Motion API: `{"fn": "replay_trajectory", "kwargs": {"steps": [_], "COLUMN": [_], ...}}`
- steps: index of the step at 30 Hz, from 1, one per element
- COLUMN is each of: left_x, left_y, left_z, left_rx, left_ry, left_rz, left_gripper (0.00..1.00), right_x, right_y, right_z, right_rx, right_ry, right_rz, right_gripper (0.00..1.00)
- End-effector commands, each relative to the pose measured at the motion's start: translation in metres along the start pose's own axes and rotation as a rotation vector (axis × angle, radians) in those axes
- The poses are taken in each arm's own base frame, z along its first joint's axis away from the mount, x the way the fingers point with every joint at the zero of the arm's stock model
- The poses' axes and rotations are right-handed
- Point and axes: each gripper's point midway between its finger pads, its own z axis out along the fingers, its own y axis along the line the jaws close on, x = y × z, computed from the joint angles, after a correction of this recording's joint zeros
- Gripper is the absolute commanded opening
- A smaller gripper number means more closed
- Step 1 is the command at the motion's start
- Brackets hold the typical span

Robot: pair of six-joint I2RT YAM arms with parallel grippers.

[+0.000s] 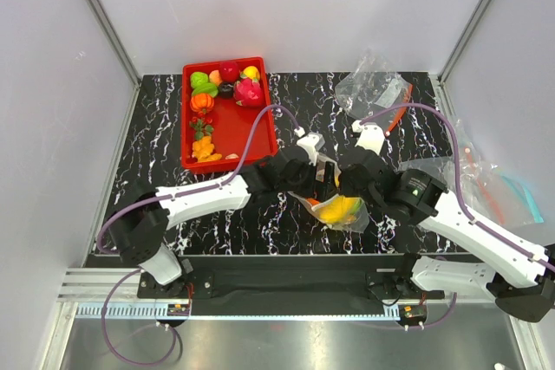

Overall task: Place the food in the zip-top bag and seal the zipper
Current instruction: Place the fake fruit in the zipper food storage bag.

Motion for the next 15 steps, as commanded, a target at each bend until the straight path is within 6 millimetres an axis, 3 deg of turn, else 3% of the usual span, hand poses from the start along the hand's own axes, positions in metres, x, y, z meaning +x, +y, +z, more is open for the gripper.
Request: {"fn": "replay_trajectory", "kwargs": {"steps": [1,7,8,13,15], "left_x": [-0.039,-0.052,-0.048,-0.068,-0.064], "left_y": [-0.03,-0.032,-0.027,-0.014,-0.004], "left_z": [-0.028,-0.071,-0.077,-0.113,-0.118], "left_rx": [0.074,0.056,0.029,-0.064,-0.103], "left_ry": [-0.1,-0.131,-0.114,-0.182,-0.157], "left_rz": [0.052,0.085,0.098,0.134,0.141], "left_gripper": [0.99,0.99,0.99,0.99,0.99], "right_x": [-0.011,-0.011,-0.011,-0.011,-0.011], "right_y": [-0.006,-0.008,-0.008,-0.01,-0.01], "right_z": [-0.004,-0.003,-0.003,-0.004,-0.004], "right_rx": [0.012,0.023,0.024,0.028,0.029], "right_ry": [-0.061,-0.064,-0.063,-0.065,-0.064], "right_rz": [0.046,0.04,0.039,0.039,0.037], "right_gripper": [0.0,0.0,0.0,0.0,0.0]}}
